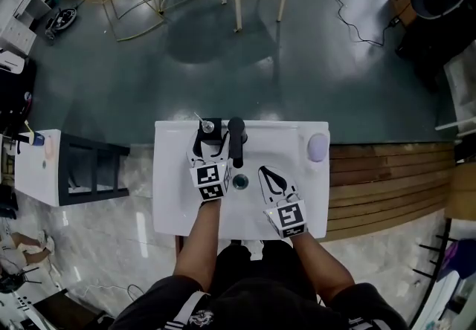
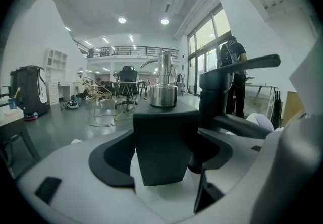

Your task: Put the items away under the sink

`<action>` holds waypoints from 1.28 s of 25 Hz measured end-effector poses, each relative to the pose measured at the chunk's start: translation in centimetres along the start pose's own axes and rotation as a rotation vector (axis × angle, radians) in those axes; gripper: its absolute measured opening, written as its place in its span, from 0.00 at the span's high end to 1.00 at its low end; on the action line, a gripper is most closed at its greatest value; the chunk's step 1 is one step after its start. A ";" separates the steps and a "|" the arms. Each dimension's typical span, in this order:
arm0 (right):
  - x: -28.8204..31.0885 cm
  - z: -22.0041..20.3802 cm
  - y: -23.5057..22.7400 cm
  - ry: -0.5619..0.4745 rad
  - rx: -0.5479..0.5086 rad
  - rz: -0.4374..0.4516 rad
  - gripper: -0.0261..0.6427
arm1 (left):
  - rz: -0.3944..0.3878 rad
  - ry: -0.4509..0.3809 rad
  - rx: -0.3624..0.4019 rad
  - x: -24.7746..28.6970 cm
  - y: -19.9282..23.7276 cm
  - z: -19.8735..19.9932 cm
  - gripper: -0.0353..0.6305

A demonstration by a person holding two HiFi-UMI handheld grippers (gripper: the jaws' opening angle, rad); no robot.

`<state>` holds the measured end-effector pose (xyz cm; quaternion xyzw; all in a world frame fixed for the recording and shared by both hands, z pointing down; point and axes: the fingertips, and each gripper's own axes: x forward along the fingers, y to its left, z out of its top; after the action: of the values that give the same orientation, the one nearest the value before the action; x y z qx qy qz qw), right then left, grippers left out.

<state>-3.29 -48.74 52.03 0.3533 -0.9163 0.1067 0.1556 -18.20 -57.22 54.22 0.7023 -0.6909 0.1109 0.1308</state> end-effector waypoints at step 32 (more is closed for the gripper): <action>-1.3 2.3 0.1 -0.063 0.012 -0.061 0.92 | -0.041 -0.084 0.036 -1.6 0.7 1.6 0.46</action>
<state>-2.93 -48.65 49.39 0.3853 -0.9089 0.0960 0.1276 -18.94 -56.29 52.20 0.7225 -0.6792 0.0909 0.0915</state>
